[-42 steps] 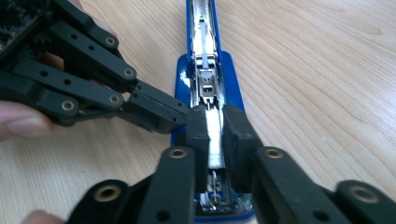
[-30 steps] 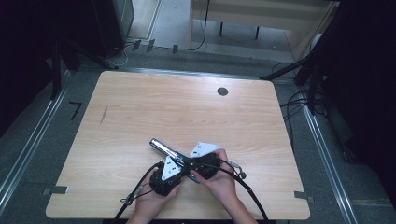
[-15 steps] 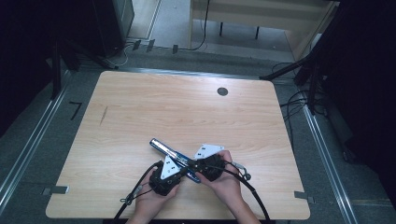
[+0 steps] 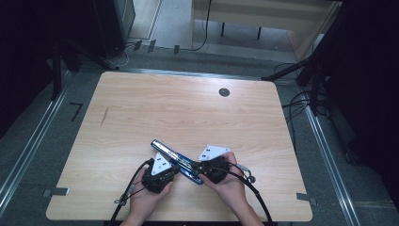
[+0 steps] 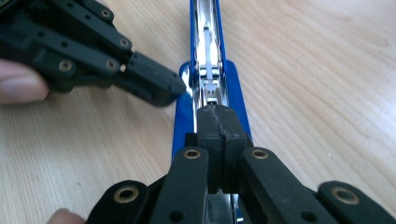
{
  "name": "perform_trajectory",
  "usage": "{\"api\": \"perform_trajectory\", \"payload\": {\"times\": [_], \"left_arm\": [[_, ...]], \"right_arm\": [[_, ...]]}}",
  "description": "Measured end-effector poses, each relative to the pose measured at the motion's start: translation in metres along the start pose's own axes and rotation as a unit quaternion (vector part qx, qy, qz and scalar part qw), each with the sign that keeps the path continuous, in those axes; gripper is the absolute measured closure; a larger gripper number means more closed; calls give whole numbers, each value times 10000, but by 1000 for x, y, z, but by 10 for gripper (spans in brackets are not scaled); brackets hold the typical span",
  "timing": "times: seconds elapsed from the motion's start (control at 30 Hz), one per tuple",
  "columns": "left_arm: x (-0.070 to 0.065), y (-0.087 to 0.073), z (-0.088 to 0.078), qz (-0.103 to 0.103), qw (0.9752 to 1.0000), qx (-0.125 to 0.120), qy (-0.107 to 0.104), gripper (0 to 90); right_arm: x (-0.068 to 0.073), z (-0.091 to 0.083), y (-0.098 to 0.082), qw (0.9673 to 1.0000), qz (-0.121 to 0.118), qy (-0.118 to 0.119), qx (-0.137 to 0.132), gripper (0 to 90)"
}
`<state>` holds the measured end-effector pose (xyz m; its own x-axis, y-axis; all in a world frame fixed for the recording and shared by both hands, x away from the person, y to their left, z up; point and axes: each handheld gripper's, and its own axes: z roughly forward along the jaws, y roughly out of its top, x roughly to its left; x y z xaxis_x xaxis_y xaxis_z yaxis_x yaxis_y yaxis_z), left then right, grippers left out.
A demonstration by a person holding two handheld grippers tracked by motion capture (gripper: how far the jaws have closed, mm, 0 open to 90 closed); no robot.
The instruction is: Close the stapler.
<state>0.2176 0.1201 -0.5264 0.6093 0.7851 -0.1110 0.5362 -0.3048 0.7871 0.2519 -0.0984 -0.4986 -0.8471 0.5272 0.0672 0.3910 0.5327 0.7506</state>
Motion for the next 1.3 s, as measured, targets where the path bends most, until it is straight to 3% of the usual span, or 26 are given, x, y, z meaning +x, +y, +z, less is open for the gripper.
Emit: {"api": "perform_trajectory", "payload": {"times": [0.13,0.3,0.7,1.07,1.3], "left_arm": [[16,1,-7,-113,9996,-31,267,900],[29,-2,-3,-275,9988,102,399,900],[38,-1,3,-589,9972,178,429,900],[37,1,7,-509,9970,335,480,900],[36,2,7,-518,9970,338,464,900]], "right_arm": [[1,1,7,10000,-13,8,-75,900],[5,8,18,9999,-87,71,-76,900],[1,32,38,9999,-78,94,24,900],[-2,56,51,9996,-145,77,213,900],[-2,63,56,9996,-167,57,220,900]]}}
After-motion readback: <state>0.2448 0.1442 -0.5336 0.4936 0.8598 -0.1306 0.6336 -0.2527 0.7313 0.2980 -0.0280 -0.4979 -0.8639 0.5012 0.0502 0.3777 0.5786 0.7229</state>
